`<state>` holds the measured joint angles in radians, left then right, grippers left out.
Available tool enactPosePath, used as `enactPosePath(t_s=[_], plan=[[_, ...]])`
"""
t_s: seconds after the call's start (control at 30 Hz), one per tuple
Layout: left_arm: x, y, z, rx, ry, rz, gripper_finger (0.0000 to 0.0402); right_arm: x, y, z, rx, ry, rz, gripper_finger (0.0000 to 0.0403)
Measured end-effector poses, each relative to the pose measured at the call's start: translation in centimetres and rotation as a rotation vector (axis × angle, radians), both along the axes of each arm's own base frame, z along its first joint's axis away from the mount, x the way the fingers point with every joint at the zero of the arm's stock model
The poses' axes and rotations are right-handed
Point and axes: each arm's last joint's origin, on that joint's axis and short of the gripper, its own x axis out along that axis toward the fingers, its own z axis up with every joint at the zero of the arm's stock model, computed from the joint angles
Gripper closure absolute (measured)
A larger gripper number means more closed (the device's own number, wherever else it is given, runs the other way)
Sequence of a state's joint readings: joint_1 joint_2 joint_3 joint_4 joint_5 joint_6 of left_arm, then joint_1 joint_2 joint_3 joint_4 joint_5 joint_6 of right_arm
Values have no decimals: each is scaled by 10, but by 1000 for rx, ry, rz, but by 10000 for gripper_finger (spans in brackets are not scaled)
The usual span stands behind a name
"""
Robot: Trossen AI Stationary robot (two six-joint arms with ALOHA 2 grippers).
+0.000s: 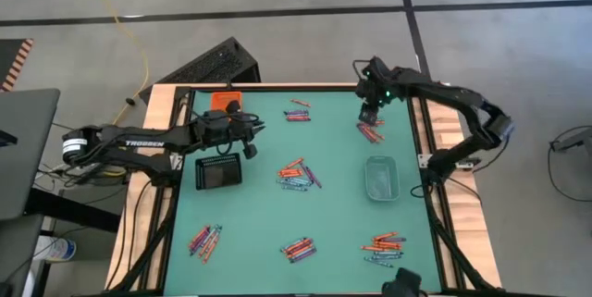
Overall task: Sort crayons
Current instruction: Put the violet crayon into the black bin
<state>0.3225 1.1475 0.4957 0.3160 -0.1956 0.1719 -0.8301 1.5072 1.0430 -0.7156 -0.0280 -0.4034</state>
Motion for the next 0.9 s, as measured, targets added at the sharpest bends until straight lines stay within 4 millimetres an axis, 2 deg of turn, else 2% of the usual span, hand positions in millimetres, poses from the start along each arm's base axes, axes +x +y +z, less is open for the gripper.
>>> enactPosePath(t_s=[0.23,0.57,0.7,0.9], plan=[[-1,0,0,8,15,-2,291,1,-25,-34,140,151,-4,223],[-1,0,0,13,18,-4,285,11,-29,-57,200,248,59,260],[-1,0,-1,12,21,-4,285,12,-27,-54,205,244,35,273],[-1,0,-2,7,35,-4,285,13,-13,-29,202,167,-116,277]])
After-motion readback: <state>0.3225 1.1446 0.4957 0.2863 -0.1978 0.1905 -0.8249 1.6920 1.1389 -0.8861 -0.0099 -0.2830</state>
